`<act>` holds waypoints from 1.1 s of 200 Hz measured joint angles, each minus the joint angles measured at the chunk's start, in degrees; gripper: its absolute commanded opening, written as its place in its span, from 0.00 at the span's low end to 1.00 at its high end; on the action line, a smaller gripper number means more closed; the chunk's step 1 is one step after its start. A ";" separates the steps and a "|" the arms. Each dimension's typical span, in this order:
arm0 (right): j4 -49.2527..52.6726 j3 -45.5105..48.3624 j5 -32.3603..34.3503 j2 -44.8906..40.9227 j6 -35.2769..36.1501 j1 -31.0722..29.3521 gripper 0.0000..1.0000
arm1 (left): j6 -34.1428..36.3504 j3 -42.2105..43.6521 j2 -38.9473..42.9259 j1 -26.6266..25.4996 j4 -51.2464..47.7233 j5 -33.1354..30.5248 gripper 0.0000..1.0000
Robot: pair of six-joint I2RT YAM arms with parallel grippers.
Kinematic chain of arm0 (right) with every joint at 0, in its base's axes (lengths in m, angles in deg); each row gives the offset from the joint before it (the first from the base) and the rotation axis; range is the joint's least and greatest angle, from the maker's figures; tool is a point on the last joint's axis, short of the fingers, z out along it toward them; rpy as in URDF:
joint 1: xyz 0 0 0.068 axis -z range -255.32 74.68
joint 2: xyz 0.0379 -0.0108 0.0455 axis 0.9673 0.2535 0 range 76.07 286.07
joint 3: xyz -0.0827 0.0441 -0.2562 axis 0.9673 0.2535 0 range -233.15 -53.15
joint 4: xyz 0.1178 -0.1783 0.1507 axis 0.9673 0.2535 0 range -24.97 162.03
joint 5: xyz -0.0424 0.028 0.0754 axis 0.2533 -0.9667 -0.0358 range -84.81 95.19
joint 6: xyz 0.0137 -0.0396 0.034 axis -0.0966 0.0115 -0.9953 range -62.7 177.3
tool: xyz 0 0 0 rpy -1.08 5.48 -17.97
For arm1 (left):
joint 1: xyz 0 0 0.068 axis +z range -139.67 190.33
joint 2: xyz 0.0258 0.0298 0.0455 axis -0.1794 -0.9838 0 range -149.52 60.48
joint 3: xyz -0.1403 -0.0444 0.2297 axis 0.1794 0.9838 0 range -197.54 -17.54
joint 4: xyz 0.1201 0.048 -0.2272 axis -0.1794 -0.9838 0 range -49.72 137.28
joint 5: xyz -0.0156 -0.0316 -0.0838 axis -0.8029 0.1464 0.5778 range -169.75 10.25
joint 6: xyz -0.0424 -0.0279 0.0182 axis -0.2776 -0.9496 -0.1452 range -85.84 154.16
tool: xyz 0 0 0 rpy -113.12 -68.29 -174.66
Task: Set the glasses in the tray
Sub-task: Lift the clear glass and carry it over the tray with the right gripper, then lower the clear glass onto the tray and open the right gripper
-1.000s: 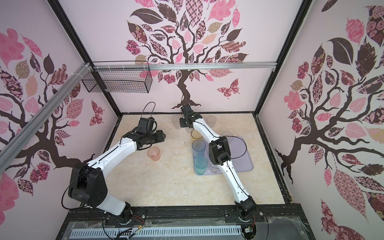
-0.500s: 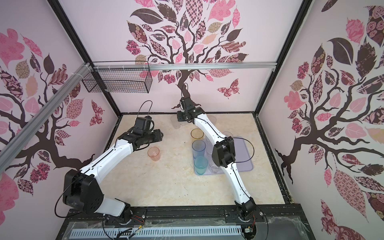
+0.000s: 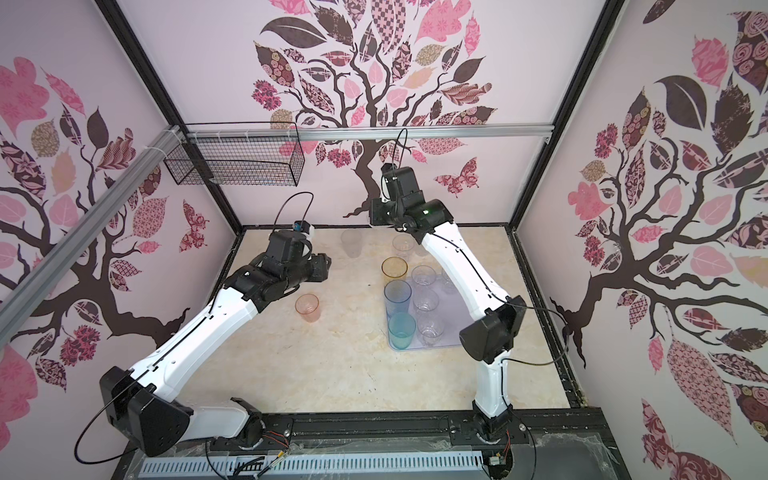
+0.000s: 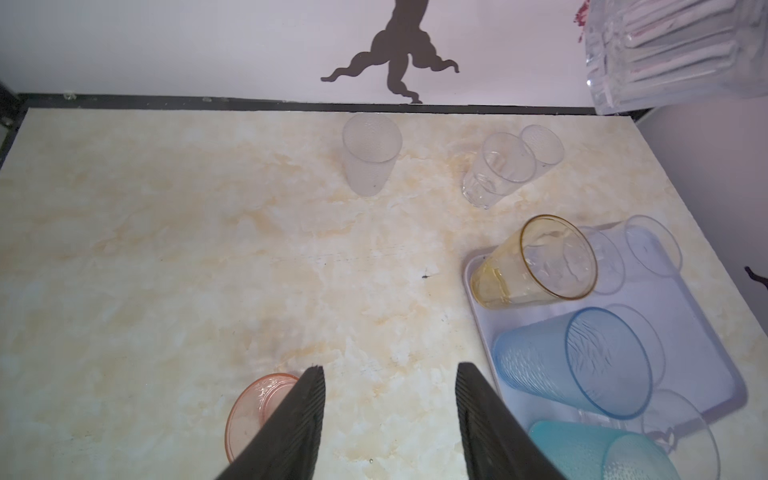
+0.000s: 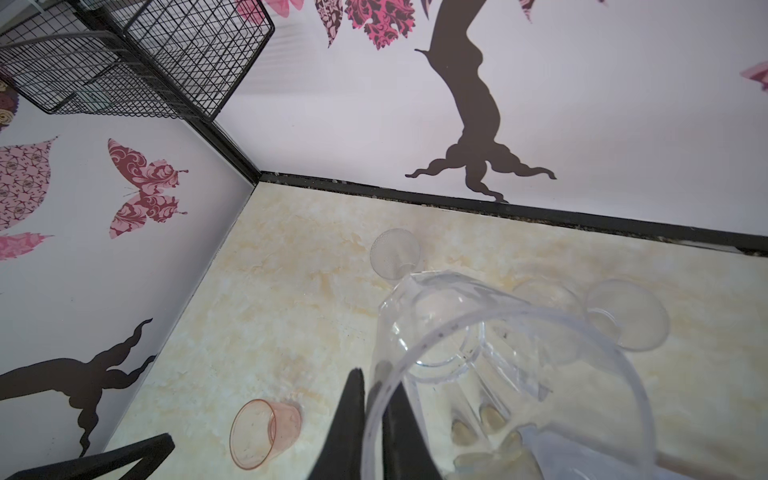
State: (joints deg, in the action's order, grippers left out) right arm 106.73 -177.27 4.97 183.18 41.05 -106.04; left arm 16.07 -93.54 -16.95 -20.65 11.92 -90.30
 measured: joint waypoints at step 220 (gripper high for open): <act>-0.17 61.59 10.97 -28.48 -5.07 18.27 0.05 | 8.39 12.66 -2.56 -22.03 13.75 -5.79 0.56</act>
State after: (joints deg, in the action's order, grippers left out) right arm 106.55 -115.67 15.94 154.70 35.98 -87.76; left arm 24.47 -80.89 -19.50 -42.68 25.67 -96.09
